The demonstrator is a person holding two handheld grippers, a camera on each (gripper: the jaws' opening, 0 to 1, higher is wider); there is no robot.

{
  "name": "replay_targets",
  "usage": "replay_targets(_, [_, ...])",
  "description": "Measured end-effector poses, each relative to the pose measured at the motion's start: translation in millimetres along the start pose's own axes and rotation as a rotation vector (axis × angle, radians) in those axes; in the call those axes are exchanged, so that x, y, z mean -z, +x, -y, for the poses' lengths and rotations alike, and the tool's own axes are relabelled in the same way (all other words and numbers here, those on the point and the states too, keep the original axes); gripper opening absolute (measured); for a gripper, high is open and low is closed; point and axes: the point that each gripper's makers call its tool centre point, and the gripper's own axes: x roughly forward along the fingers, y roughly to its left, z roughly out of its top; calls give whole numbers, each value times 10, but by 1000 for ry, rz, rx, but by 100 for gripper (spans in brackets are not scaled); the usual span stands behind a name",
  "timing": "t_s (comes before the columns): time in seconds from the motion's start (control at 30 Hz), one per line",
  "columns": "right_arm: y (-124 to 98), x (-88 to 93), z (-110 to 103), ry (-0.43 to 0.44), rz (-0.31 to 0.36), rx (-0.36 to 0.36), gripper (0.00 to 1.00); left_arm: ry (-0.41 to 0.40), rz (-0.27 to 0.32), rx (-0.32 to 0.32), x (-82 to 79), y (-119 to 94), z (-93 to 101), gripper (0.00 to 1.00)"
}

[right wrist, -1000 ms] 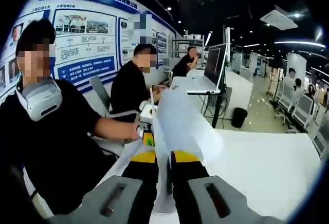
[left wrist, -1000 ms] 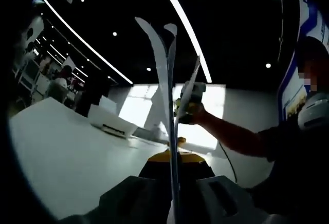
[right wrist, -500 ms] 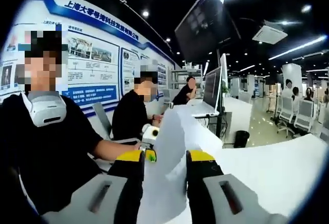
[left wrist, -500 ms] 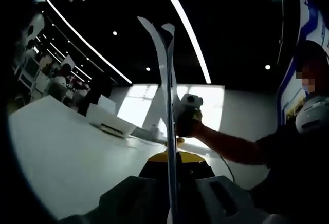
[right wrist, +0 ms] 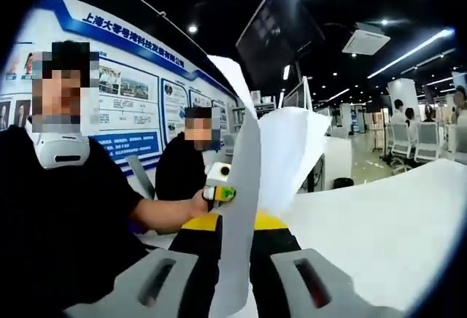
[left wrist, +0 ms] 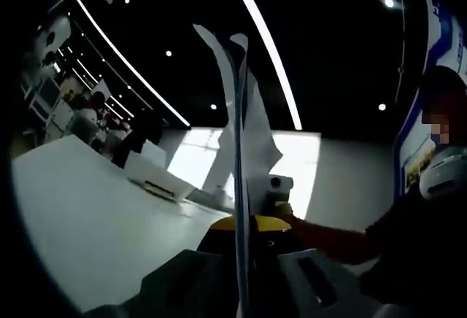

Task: Organize the stack of printing papers by aligning and flattening the scattered papers on the table

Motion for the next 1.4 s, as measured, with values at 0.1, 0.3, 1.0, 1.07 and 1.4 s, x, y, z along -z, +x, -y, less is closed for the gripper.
replay_targets(0.1, [-23,22,-21,16,39,32,8,-4,8,-1,-11,-6,1,5])
replay_targets(0.3, [-70,-50,-15,38,118,71,0,-13,9,-3,-10,-6,-1,6])
replay_targets(1.0, [131,36,102,157,132,219,0,-55,28,-38,-27,-1,-50,14])
replay_targets(1.07, [177,93,100,163,121,224,0,-55,25,-38,-21,3,-51,14])
replay_targets(1.4, [295,373,123,228,85,292,0,14,2,-32,16,10,-30,6])
